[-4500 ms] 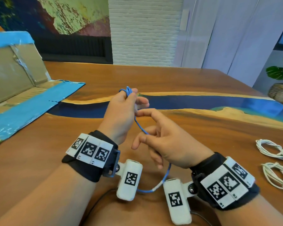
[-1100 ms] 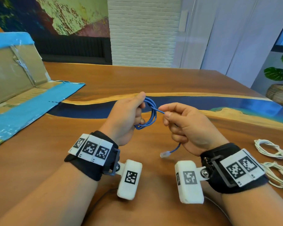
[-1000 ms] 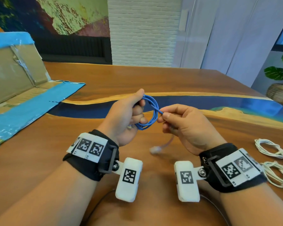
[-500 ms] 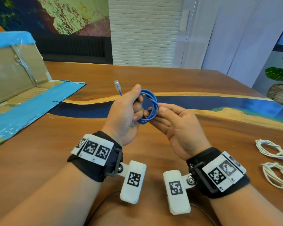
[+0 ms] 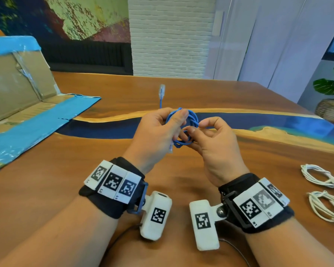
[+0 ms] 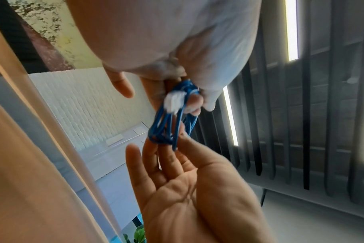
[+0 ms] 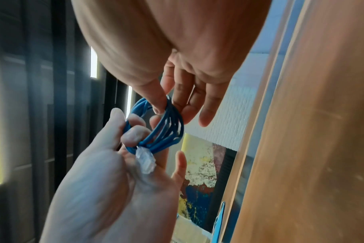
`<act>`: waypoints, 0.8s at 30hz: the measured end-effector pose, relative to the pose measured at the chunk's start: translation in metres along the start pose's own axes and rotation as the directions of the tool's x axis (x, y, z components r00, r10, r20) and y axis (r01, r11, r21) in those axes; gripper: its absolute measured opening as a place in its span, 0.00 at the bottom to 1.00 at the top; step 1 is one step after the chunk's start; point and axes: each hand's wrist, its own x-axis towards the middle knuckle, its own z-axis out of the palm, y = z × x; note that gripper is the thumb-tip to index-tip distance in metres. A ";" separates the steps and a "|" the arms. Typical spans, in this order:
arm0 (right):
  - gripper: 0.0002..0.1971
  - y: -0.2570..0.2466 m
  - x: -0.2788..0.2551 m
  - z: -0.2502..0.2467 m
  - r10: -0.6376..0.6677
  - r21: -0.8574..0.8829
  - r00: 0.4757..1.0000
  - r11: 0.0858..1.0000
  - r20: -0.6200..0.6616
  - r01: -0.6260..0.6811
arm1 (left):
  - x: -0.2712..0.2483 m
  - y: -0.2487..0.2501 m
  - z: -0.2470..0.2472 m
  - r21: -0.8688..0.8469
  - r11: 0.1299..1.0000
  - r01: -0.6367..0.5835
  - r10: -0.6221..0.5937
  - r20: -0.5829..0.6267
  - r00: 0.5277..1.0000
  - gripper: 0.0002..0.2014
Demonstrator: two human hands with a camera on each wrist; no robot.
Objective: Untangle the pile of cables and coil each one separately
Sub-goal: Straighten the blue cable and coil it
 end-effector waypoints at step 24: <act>0.23 -0.016 -0.001 -0.015 0.017 0.173 0.949 0.982 0.314 -0.075 | 0.009 -0.005 -0.018 -0.081 0.976 0.203 -0.202 0.022 0.979 0.12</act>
